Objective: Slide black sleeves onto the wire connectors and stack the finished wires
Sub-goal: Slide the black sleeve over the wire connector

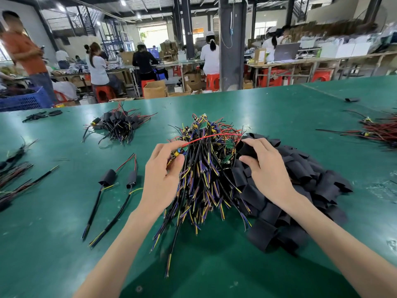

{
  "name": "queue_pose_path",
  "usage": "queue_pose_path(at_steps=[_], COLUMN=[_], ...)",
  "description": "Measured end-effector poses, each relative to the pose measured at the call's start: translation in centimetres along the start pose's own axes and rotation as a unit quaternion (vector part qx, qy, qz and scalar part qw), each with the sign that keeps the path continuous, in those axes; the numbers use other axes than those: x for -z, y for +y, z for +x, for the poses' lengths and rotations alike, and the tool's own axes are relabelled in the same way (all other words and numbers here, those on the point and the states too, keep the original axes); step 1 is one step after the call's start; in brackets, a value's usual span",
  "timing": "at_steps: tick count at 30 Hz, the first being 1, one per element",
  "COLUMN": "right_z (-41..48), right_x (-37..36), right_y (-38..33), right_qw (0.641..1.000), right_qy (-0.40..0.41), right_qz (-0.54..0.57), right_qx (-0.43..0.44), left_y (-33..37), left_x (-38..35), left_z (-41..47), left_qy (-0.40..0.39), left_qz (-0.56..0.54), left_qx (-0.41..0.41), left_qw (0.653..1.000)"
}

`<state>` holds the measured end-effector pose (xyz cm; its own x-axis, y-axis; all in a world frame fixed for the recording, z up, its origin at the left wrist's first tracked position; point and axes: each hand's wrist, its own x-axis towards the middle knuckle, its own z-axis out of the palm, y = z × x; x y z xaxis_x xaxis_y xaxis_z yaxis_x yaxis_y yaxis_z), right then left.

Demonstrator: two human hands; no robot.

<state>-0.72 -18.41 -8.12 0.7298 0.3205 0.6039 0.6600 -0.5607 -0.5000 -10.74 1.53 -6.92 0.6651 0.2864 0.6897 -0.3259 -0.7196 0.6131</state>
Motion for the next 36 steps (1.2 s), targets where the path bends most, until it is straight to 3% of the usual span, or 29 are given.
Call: queue_pose_path(at_steps=[16,20,22,24,29,36], right_z=[0.3,0.2,0.2,0.1,-1.1,-1.7], right_x=[0.2,0.4,0.4,0.3,-0.9,-0.8], right_y=[0.2,0.1,0.2,0.0,-1.4,-2.4], right_qw=[0.987,0.995,0.976,0.950,0.936,0.949], right_qy=[0.071,0.076,0.087,0.080,0.042,-0.003], right_qz=[0.137,0.024,-0.125,-0.207,-0.208,-0.193], right_qx=[-0.035,0.065,0.155,0.219,0.280,0.250], left_y=[-0.6,-0.7,-0.7,-0.7,-0.5,-0.3], left_x=[-0.3,-0.3,-0.3,-0.5,-1.7,-1.9], left_z=[-0.1,-0.1,-0.2,-0.3,-1.0,-1.4], left_qy=[-0.023,-0.033,-0.044,-0.063,-0.106,-0.100], left_qz=[0.020,0.034,0.044,0.050,0.000,0.021], left_qx=[-0.003,-0.025,-0.047,-0.064,-0.032,-0.083], left_qw=[1.000,0.999,0.997,0.995,0.994,0.991])
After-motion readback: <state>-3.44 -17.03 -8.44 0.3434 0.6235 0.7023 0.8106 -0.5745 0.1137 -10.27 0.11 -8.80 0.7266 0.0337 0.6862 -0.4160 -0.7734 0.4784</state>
